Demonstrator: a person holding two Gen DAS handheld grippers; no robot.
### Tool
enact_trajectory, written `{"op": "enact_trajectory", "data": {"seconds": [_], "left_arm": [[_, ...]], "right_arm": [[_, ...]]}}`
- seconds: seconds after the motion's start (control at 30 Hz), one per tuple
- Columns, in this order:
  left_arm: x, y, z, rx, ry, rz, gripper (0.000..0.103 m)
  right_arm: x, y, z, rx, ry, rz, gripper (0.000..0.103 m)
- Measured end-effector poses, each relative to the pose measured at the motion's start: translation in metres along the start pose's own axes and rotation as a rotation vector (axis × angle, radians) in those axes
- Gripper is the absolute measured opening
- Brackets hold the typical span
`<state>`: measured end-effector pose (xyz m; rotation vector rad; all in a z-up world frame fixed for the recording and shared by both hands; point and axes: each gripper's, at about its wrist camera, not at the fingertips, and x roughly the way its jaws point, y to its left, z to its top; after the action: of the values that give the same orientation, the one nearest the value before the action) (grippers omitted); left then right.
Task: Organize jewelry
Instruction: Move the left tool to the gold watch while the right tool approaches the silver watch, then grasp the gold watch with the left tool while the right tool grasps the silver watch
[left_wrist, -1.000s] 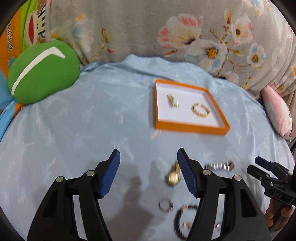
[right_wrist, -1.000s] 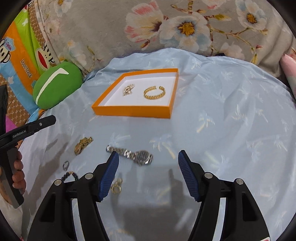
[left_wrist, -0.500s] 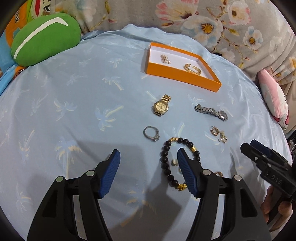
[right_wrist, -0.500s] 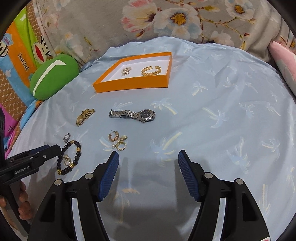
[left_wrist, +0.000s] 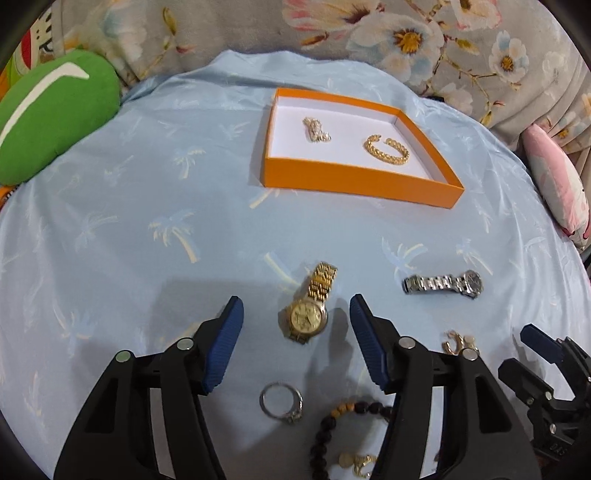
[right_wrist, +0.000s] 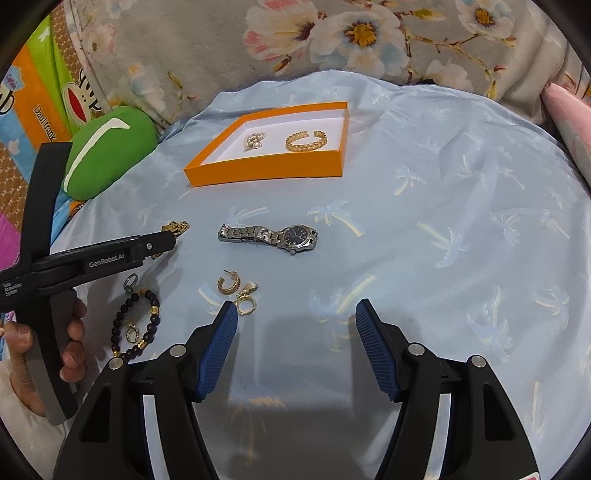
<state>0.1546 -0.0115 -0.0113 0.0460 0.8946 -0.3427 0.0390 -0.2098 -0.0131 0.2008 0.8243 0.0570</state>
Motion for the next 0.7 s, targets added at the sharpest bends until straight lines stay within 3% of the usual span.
{"op": "enact_trajectory", "data": {"seconds": [0.03,0.17,0.27,0.47,0.7], "left_arm": [[0.001,-0.001,0.000,0.009,0.001,-0.004,0.051],[0.001,-0.006,-0.001,0.039,-0.002,-0.022,0.022],[-0.001,-0.005,-0.003,0.034,-0.005,-0.057,0.023],[-0.004,-0.002,-0.003,0.016,-0.024,-0.059,0.023],[-0.004,0.007,-0.003,-0.030,-0.028,-0.050,0.023]], "right_arm": [[0.001,0.000,0.001,-0.003,0.001,0.001,0.065],[0.009,-0.001,0.013,-0.013,0.006,0.024,0.064],[0.019,0.000,0.026,-0.066,0.007,0.020,0.061],[0.042,-0.002,0.050,-0.203,0.048,0.049,0.056],[0.061,0.003,0.059,-0.334,0.095,0.095,0.037]]}}
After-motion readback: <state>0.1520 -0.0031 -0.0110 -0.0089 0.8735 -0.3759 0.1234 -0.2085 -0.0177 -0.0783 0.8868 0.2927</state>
